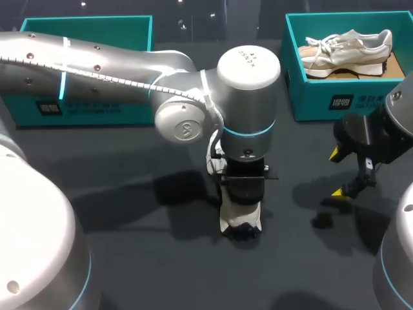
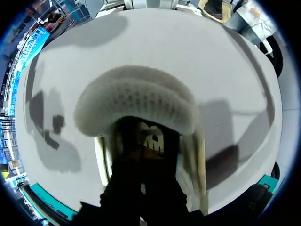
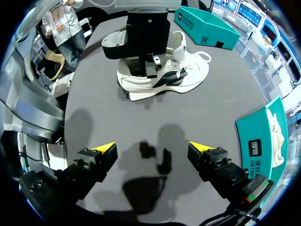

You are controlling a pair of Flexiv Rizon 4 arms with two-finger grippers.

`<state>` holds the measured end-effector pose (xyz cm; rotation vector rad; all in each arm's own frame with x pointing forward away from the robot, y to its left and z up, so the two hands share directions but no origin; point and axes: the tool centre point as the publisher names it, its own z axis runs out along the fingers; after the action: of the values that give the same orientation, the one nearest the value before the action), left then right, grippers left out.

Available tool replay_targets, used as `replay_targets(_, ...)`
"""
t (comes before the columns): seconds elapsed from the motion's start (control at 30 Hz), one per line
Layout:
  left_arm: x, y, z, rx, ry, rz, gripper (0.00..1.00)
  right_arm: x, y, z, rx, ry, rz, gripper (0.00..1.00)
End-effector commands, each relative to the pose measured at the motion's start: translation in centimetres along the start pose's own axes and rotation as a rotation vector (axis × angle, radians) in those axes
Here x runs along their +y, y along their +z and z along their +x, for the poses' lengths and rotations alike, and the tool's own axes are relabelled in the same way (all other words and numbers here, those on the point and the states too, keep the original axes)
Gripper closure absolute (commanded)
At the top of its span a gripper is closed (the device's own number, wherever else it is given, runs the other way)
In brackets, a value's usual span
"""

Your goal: Take the shoe out of the shoebox, open the shoe tongue, remove and reinsert the insole, then place the shoe into the shoebox

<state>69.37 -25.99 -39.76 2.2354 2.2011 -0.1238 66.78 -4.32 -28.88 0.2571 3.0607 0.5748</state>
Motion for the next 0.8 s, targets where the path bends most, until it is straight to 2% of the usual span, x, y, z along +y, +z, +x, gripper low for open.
replay_targets(0.03,-0.1,-2.2,1.2,-0.039,0.006,-0.031,1.00,0.0,0.0,0.1,-0.001,0.000,0.001,0.00)
replay_targets(0.2,0.7,-3.9,0.8,-0.061,-0.013,-0.071,1.00,0.0,0.0,0.1,-0.001,0.000,0.001,0.00)
replay_targets(0.47,1.7,-4.3,0.4,-0.035,-0.046,-0.125,1.00,0.0,0.0,0.1,-0.001,0.000,0.001,0.00)
replay_targets(0.8,2.7,-4.2,0.4,-0.017,-0.094,-0.177,0.67,0.0,0.0,0.1,-0.001,0.000,0.001,0.00)
